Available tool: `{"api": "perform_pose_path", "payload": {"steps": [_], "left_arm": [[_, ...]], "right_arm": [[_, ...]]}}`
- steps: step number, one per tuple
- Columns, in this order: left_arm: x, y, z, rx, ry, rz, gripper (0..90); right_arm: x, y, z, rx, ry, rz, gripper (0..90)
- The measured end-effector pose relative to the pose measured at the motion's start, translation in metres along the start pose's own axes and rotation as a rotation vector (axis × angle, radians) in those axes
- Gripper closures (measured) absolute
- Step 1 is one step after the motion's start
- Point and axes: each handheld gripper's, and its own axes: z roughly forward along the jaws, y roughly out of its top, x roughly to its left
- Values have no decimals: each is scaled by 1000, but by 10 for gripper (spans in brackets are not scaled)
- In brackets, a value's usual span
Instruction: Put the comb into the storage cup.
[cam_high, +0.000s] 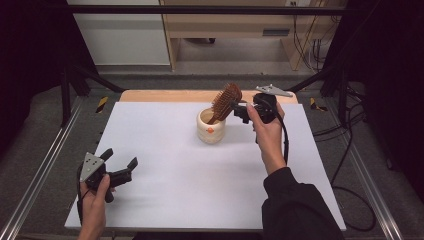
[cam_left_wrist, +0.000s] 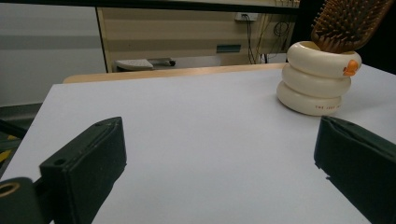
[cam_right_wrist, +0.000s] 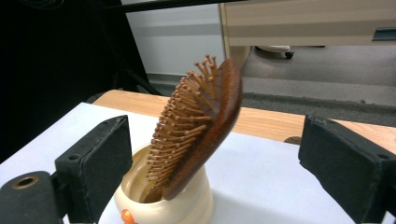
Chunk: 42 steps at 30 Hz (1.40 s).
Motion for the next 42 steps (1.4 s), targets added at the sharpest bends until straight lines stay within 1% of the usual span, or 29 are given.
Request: {"api": "perform_pose_path", "payload": {"steps": [6, 11, 15, 18, 26, 30, 32, 36, 38, 40, 42], "left_arm": [[0, 0, 0, 0, -1, 1, 25], [0, 0, 0, 0, 0, 0, 25], [0, 0, 0, 1, -1, 2, 25], [-1, 0, 0, 1, -1, 2, 25], [-1, 0, 0, 1, -2, 2, 25], [0, 0, 0, 1, 0, 3, 25], [0, 0, 0, 1, 0, 2, 25], [-1, 0, 0, 1, 0, 3, 25], [-1, 0, 0, 1, 0, 4, 25], [-1, 0, 0, 1, 1, 3, 25], [0, 0, 0, 2, 1, 3, 25]], "right_arm": [[-6, -1, -3, -2, -11, 6, 115], [-9, 0, -6, -11, -6, 0, 108], [-11, 0, -9, -18, 2, 3, 84], [-12, -1, -10, -21, -12, -6, 70], [-15, -2, -13, -20, -27, -13, 62], [-14, -3, -15, -21, -75, -34, 62], [-14, -3, -16, -27, -89, -46, 62], [-15, -4, -19, -66, -134, -77, 55], [-16, -4, -20, -76, -142, -85, 56], [-17, -5, -22, -81, -143, -83, 52], [-19, -5, -25, -97, -146, -83, 52]]}}
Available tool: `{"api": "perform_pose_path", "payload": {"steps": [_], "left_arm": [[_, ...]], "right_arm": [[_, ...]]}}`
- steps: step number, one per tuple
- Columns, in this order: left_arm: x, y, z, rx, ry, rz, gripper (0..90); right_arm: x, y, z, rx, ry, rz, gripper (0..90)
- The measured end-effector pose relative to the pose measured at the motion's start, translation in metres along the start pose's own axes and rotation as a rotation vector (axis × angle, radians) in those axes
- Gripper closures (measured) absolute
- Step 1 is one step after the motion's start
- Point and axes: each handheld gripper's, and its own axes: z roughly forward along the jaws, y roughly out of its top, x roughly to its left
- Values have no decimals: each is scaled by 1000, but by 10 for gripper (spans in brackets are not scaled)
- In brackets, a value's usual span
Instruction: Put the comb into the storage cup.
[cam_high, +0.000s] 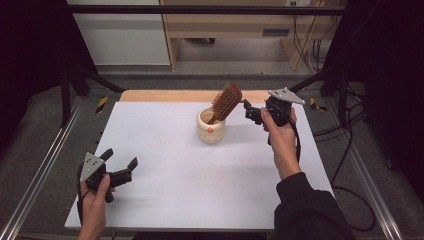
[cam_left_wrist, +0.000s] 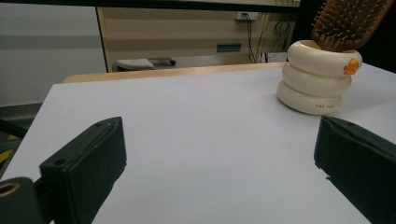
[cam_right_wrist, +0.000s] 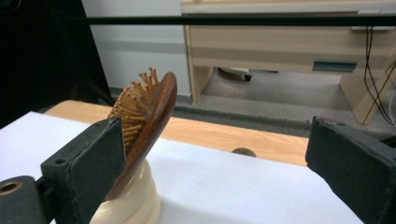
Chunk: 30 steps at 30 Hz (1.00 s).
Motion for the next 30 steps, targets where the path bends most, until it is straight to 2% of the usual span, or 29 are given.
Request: {"api": "perform_pose_path", "payload": {"steps": [3, 6, 9, 17, 30], "left_arm": [[0, 0, 0, -1, 0, 1, 25], [0, 0, 0, 0, 1, 0, 25], [0, 0, 0, -1, 1, 0, 25], [0, 0, -1, -2, 1, 2, 25], [3, 1, -4, -25, 0, -3, 25]], "right_arm": [[-2, 0, -3, -5, -3, 1, 52], [-5, 0, -6, 23, 0, -2, 52], [-6, 0, -10, 29, -3, 3, 50], [-13, 0, -22, 14, 19, 9, 38], [-23, 1, -40, -40, 56, -20, 46]]}}
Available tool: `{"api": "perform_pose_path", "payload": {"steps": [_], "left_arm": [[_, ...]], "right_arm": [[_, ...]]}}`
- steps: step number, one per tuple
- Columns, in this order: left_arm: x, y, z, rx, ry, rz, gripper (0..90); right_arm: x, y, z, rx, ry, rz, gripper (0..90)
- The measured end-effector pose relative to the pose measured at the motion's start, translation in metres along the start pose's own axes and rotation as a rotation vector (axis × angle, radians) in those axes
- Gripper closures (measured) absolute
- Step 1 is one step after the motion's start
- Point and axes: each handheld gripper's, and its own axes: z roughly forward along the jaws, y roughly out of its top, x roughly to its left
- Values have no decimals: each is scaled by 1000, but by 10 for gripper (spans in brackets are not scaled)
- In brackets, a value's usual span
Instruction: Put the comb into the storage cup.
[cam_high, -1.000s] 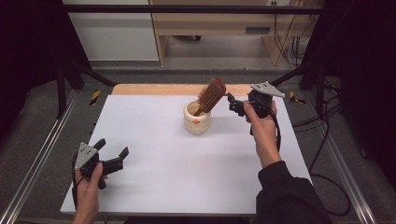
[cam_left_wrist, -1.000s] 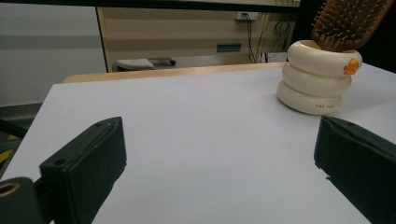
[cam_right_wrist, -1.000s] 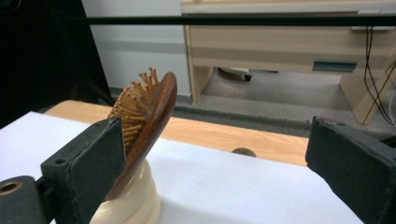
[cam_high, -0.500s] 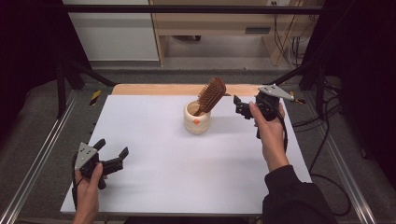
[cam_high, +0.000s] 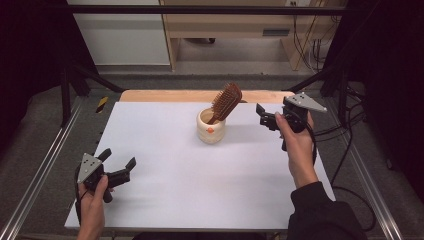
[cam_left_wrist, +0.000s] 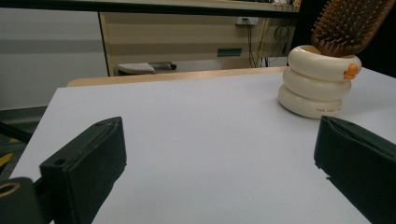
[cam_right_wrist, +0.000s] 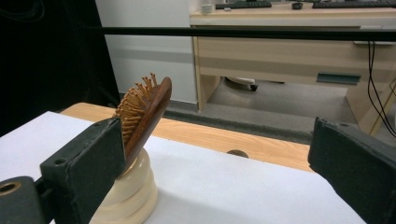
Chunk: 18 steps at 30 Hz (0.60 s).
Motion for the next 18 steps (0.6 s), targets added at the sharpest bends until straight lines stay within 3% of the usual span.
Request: {"api": "perform_pose_path", "payload": {"steps": [12, 18], "left_arm": [[-3, 8, -16, -43, -22, 6, 35], [-9, 8, -21, -43, -33, -2, 29]], "right_arm": [[-1, -4, -18, -81, 9, -41, 48], [-3, -8, -26, -87, 18, -49, 49]]}}
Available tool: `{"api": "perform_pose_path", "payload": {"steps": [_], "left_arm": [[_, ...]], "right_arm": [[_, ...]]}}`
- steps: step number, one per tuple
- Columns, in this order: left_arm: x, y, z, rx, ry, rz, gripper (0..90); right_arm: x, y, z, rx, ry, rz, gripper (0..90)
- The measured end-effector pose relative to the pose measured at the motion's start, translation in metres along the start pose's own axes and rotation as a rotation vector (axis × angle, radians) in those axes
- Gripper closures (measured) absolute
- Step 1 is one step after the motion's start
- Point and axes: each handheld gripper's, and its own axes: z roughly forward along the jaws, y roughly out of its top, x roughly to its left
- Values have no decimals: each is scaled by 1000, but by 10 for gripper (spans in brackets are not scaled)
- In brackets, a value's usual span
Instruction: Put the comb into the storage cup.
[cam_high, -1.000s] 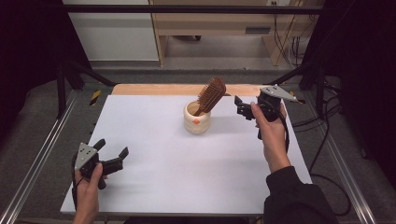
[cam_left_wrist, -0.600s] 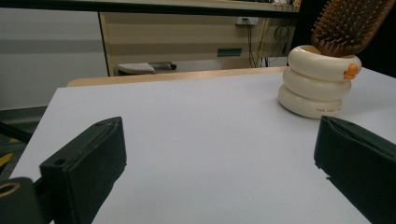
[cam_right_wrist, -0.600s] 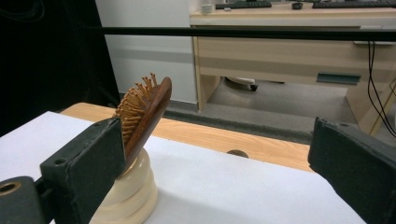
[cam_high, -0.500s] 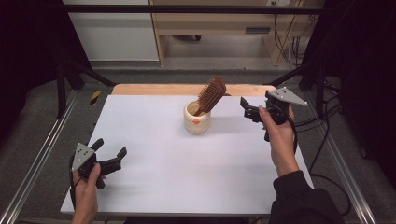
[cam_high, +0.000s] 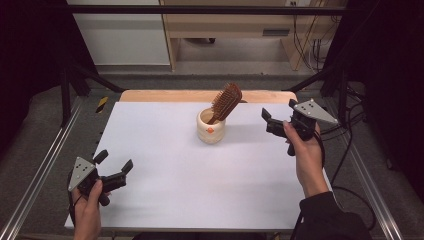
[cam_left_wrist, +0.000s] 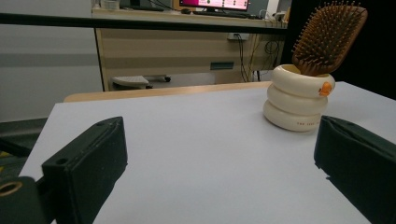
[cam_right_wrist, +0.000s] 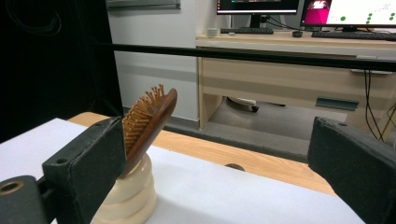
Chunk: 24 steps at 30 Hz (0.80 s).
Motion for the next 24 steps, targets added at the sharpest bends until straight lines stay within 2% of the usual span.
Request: {"api": "perform_pose_path", "payload": {"steps": [3, 12, 18, 24], "left_arm": [[-3, 0, -7, 3, 5, 31, 26], [4, -2, -8, -17, 10, 7, 25], [7, -2, -8, -38, 9, -27, 24], [5, -2, -8, -40, -5, -17, 22]], "right_arm": [[-3, -4, -4, 3, 1, -9, 48], [-9, -16, -17, -14, -6, 3, 46], [-14, -22, -26, -23, -9, 16, 47], [-20, -28, -36, -31, -12, 21, 47]]}}
